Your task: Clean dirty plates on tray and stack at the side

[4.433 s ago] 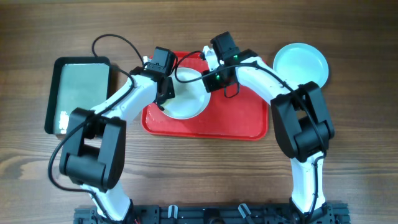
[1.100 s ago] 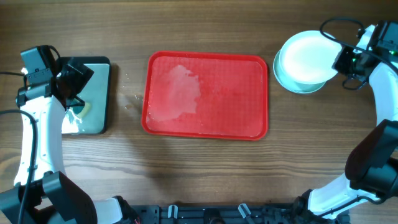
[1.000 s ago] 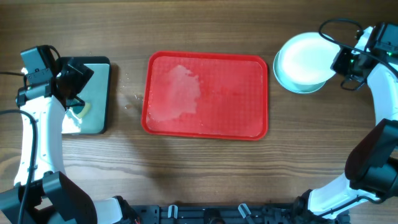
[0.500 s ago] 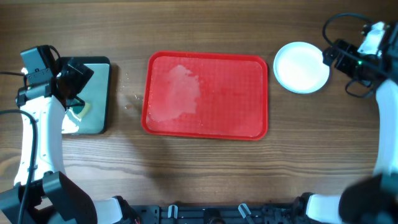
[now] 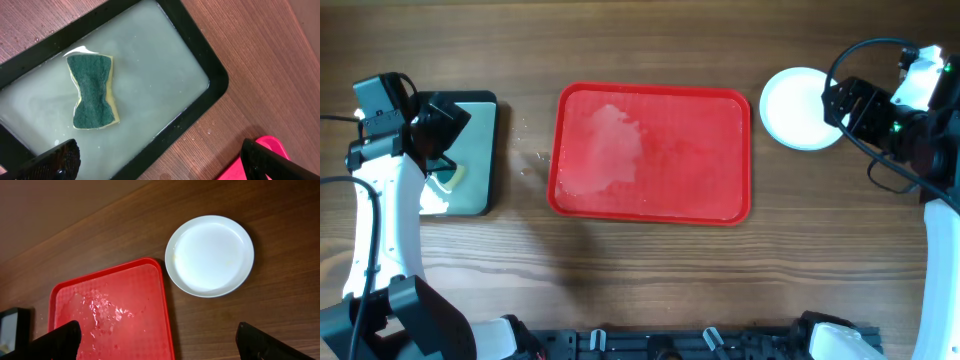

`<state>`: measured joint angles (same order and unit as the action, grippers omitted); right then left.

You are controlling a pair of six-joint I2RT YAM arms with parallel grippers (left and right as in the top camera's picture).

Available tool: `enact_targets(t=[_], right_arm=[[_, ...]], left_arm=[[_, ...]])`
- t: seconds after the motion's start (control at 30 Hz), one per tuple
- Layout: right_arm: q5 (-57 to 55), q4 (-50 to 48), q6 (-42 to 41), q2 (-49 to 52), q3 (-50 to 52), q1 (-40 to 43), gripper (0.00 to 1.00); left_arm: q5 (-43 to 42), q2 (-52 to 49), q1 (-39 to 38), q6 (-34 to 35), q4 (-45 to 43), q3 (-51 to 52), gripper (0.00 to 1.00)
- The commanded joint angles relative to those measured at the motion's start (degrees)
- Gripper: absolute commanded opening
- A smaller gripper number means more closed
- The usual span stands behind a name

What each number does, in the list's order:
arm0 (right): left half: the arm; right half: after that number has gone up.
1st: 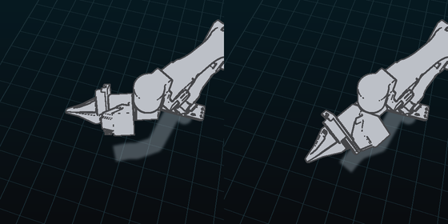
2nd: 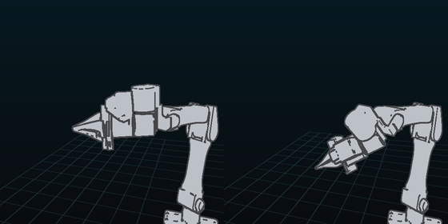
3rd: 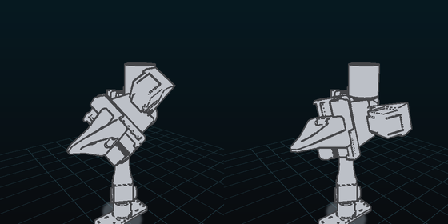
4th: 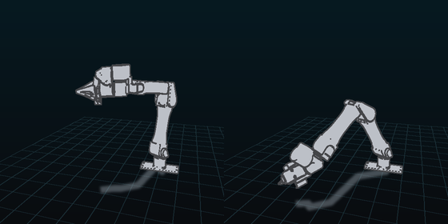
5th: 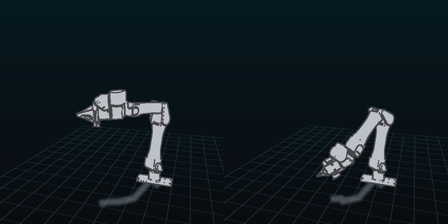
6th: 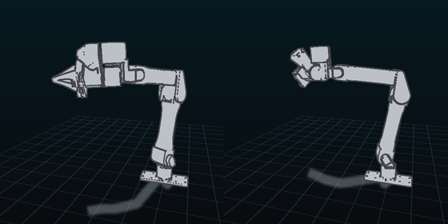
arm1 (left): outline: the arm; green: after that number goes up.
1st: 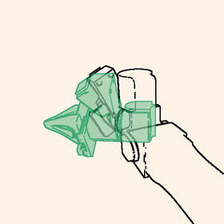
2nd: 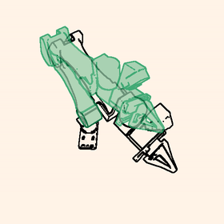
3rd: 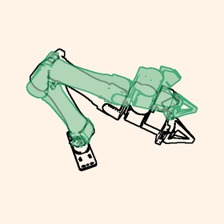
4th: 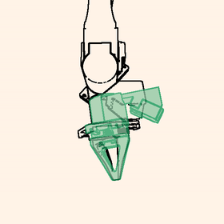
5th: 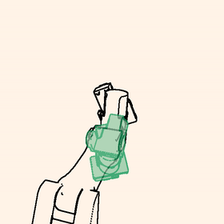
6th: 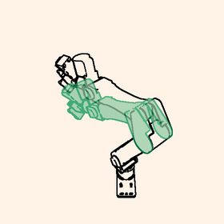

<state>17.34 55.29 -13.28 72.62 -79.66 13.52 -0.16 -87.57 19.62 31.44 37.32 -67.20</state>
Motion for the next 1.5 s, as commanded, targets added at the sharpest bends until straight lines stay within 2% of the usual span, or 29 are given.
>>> enact_targets(t=[0.0,0.07,0.13,0.23,0.37,0.57,0.73,0.83,0.97,1.2,1.3,1.47], right_arm=[[-0.1,1.6,-0.3,1.0,-0.2,-0.2,1.0],[-0.7,5.4,-0.5,1.2,0.0,-0.2,1.0],[-0.3,4.0,-2.2,1.4,1.6,-0.3,1.0],[2.5,-5.5,-1.4,-1.4,7.9,-2.0,1.0],[4.2,-21.2,0.1,-9.5,21.1,-7.7,1.0],[4.7,-50.7,4.3,-27.8,48.6,-14.5,1.0],[4.8,-64.5,4.2,-45.0,66.3,-14.6,1.0],[4.3,-69.9,4.1,-53.2,73.4,-14.6,1.0],[2.5,-70.7,4.0,-62.6,79.5,-14.6,1.0],[-5.8,-59.2,3.8,-72.6,79.4,-14.6,1.0],[-13.2,-55.3,4.3,-72.5,79.4,-14.6,1.0],[-14.3,-55.3,8.8,-72.5,79.4,-14.6,1.0]], left_arm=[[-0.4,0.0,0.1,0.3,0.0,-0.6,1.0],[-0.4,0.0,0.1,0.3,0.0,-0.6,1.0],[-0.4,0.0,0.1,0.3,0.0,-0.6,1.0],[-0.4,0.0,0.1,0.3,0.0,-0.6,1.0],[-0.4,0.0,0.1,0.3,0.0,-0.6,1.0],[-0.4,0.0,0.1,0.3,0.0,-0.6,1.0],[-0.4,0.0,0.1,0.3,0.0,-0.6,1.0],[-0.4,0.0,0.1,0.3,0.0,-0.6,1.0],[-0.4,0.0,0.1,0.3,0.0,-0.6,1.0],[-0.4,0.0,0.1,0.3,0.0,-0.6,1.0],[-0.4,0.0,0.1,0.3,0.0,-0.6,1.0],[-0.4,0.0,0.1,0.3,0.0,-0.6,1.0]])
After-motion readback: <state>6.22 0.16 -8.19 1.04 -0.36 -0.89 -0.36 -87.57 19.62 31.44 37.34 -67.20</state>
